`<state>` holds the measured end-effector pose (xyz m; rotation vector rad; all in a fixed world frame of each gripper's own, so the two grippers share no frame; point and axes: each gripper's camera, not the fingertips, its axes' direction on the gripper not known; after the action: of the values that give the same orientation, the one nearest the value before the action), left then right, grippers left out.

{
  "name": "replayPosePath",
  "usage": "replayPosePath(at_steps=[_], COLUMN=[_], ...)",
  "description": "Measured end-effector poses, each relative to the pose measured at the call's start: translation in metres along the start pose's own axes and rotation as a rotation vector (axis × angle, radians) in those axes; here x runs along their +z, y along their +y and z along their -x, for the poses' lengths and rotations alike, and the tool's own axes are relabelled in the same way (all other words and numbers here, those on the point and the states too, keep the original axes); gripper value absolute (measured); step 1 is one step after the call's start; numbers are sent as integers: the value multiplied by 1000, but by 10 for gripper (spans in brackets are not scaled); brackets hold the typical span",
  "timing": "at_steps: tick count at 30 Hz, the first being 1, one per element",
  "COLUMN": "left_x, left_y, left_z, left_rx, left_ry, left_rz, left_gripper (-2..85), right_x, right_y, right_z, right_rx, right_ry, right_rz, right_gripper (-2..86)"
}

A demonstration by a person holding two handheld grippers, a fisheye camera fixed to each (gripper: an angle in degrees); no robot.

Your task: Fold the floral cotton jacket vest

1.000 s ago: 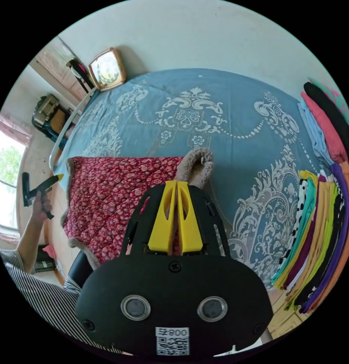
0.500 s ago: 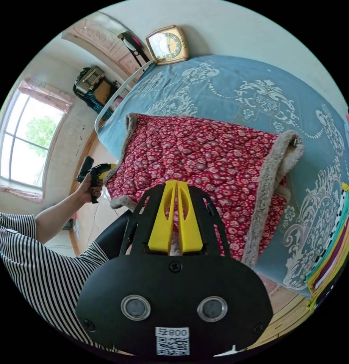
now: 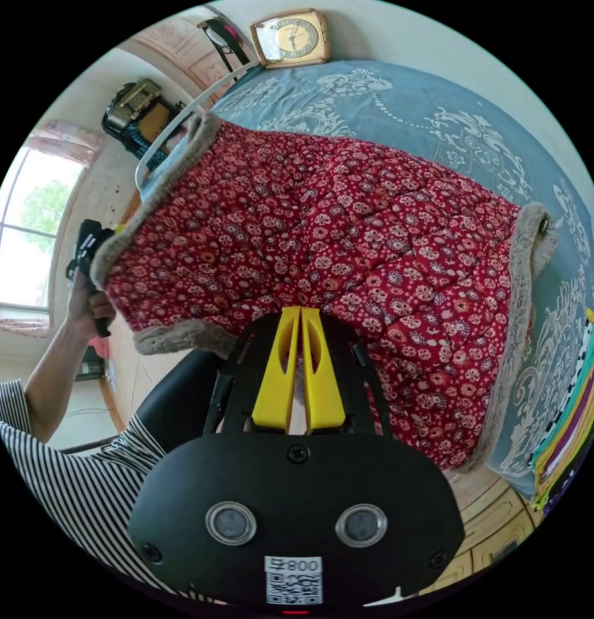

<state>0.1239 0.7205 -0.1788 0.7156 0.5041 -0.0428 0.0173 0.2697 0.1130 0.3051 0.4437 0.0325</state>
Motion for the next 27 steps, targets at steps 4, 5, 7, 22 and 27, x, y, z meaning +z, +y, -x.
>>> replayPosePath(at_steps=[4,5,7,22,27], left_x=[27,30,42,126,161], left_y=[-5,-5,-4,4,4], left_z=[-33,-37,-47,-80,-81], left_rx=[121,133,168,243,254], left_ry=[12,8,-16,-41,7], left_rz=[64,73,105,216,251], left_gripper=[72,72,71,70,69], right_x=[-12,-17,-42,1,-34], right_y=[-6,-5,-2,-89,-83], right_z=[-1,-2,-13,-58,-73], right_rx=[15,19,62,116,140], right_ry=[-19,-36,-102,-99,-176], right_rz=[10,-3,-93,-36,-201], right_gripper=[1,1,1,1,1])
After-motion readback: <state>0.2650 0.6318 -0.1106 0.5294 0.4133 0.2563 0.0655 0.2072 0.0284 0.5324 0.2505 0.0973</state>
